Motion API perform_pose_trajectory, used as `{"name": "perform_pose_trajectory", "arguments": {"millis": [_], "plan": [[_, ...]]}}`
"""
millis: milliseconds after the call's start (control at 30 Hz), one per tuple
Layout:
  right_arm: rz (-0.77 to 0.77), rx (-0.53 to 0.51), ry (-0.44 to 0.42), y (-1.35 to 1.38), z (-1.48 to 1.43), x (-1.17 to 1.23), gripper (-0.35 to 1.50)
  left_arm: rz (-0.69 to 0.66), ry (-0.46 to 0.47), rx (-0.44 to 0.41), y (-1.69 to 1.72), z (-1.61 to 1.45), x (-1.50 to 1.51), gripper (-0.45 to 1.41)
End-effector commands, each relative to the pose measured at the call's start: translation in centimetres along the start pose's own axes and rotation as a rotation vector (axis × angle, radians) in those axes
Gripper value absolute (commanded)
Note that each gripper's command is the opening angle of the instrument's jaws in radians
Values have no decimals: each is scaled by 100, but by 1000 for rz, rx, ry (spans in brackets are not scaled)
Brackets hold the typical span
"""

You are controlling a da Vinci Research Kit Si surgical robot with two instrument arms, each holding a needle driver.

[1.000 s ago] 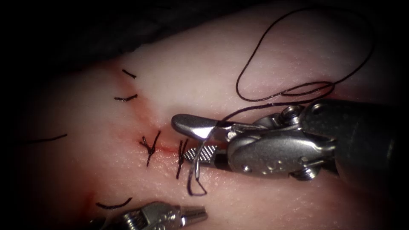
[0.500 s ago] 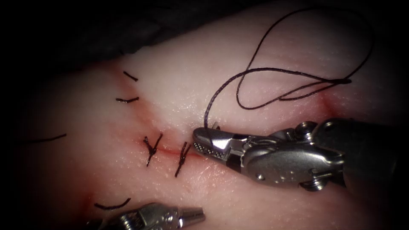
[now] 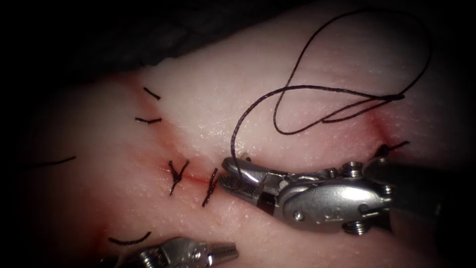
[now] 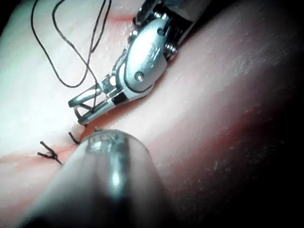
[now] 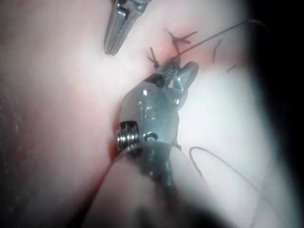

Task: Wound Closure
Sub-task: Throw needle through skin above incision with right end-effector

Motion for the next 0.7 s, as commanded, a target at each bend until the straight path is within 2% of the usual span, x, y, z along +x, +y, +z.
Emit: {"name": "perform_pose_trajectory", "arguments": {"millis": [33,133,267,467,533,567,600,633,700], "plan": [[1,11,-26,-13,8,-15,-35,2,3,2,-6,5,6,-45],[4,17,-46,-27,2,-23,-35,2,3,2,-6,5,7,-45],[11,9,-60,-29,-4,-28,-35,2,3,2,-6,5,7,-45],[34,-47,-46,-6,-16,-22,-35,1,3,4,-6,6,8,-45],[56,-49,-5,12,-12,-7,47,1,3,4,-6,7,8,-45],[56,-49,-5,12,-12,-7,47,1,3,4,-6,7,8,-45],[68,-64,0,18,-9,3,115,1,3,4,-5,7,8,-45],[72,-71,6,18,-10,6,121,1,3,4,-6,7,7,-45],[76,-68,13,18,-13,16,123,2,3,3,-6,6,7,-45]]}}
